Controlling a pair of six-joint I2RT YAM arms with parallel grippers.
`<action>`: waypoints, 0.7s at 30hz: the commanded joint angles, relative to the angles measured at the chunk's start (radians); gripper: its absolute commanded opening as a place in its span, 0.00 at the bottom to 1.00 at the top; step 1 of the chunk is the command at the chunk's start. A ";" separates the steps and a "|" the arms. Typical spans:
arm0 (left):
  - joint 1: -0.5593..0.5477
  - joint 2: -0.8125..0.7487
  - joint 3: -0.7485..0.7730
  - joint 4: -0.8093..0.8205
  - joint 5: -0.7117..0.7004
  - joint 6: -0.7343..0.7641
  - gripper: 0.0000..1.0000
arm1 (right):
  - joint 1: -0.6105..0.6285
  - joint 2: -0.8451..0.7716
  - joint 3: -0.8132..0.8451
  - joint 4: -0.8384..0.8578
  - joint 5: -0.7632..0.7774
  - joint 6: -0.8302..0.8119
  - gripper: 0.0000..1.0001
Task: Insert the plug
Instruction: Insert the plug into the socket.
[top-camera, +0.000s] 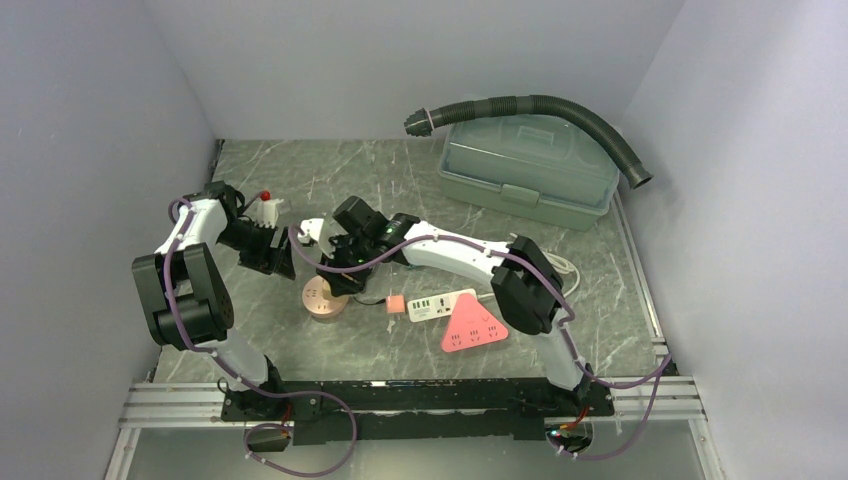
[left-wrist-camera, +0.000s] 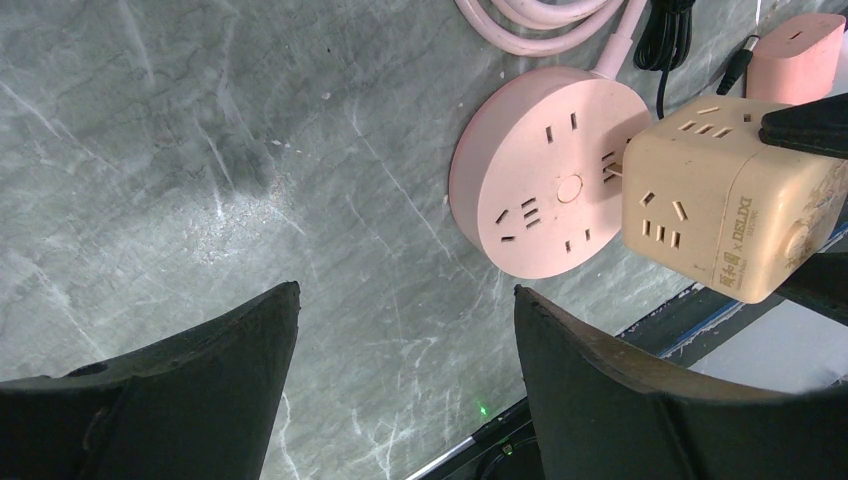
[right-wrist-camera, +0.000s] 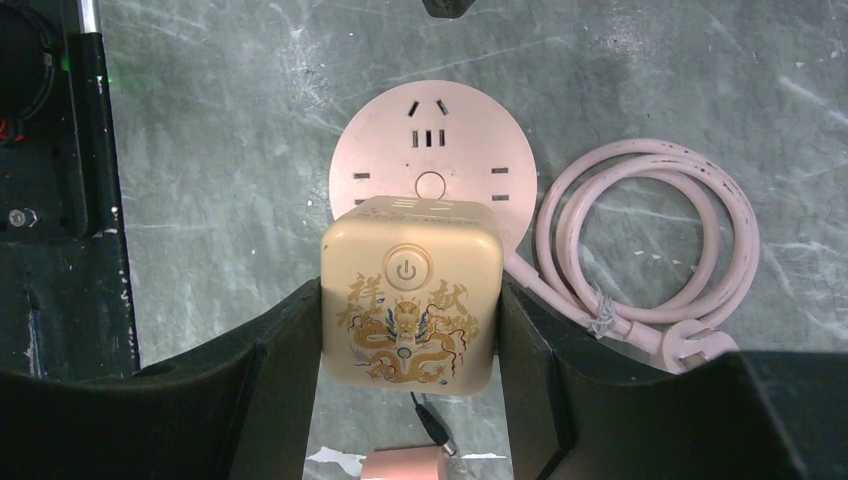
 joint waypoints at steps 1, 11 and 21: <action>0.006 -0.037 0.016 -0.008 0.019 0.019 0.83 | 0.002 0.021 0.038 0.001 0.008 -0.016 0.00; 0.007 -0.040 0.017 -0.005 0.016 0.021 0.83 | 0.002 0.037 0.052 -0.089 -0.009 -0.055 0.00; 0.009 -0.044 0.012 0.000 0.017 0.020 0.83 | 0.008 0.092 0.168 -0.219 0.015 -0.098 0.00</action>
